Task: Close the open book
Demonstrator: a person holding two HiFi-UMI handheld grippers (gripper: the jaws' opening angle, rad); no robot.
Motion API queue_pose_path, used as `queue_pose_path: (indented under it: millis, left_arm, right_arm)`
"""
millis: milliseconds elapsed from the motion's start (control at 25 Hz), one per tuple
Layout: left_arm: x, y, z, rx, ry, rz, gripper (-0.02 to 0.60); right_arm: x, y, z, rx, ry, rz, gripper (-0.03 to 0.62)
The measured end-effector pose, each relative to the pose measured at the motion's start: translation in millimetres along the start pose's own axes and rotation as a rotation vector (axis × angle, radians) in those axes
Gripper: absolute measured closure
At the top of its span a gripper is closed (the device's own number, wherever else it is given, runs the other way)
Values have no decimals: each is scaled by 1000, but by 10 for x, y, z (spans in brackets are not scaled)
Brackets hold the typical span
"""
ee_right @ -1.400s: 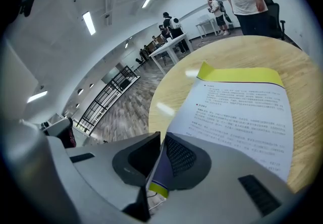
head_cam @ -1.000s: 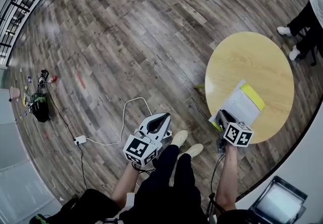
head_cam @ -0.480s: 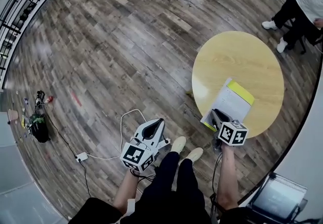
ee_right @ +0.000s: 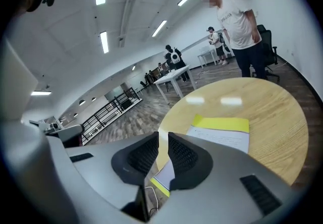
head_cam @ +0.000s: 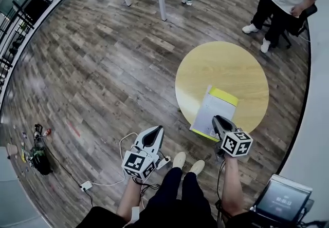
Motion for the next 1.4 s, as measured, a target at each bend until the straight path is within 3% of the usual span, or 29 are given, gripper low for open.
queue_pose_path:
  millis: [80, 160, 320, 600, 880, 1200, 1400]
  left_arm:
    - [110, -46, 88, -28, -24, 18, 583]
    - [234, -117, 181, -59, -49, 41, 583]
    - [514, -246, 445, -120, -94, 83, 583]
    - [783, -227, 961, -197, -111, 119, 583]
    - [1130, -355, 1637, -316, -183, 172, 583]
    - [1253, -361, 2246, -409, -242, 184, 583]
    - [1314, -384, 2479, -444, -279, 199, 583]
  right_arm:
    - [129, 203, -6, -20, 9, 60, 534]
    - [275, 411, -1, -46, 24, 123, 577]
    - [576, 889, -48, -71, 53, 237, 577]
    - [752, 1665, -297, -95, 90, 363, 589]
    - [952, 2522, -396, -150, 148, 492, 589]
    - [875, 3159, -548, -247, 268, 545, 589]
    - [856, 3342, -543, -267, 275, 602, 589]
Point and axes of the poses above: the fingertips, and each gripper's own axes: y backward along the fingers, z to its right, x out of its top, the point moved 5 cm from there along y, backward along the fingers, and after that the axes turned 4 degrees about x, right-handed, at the moved point
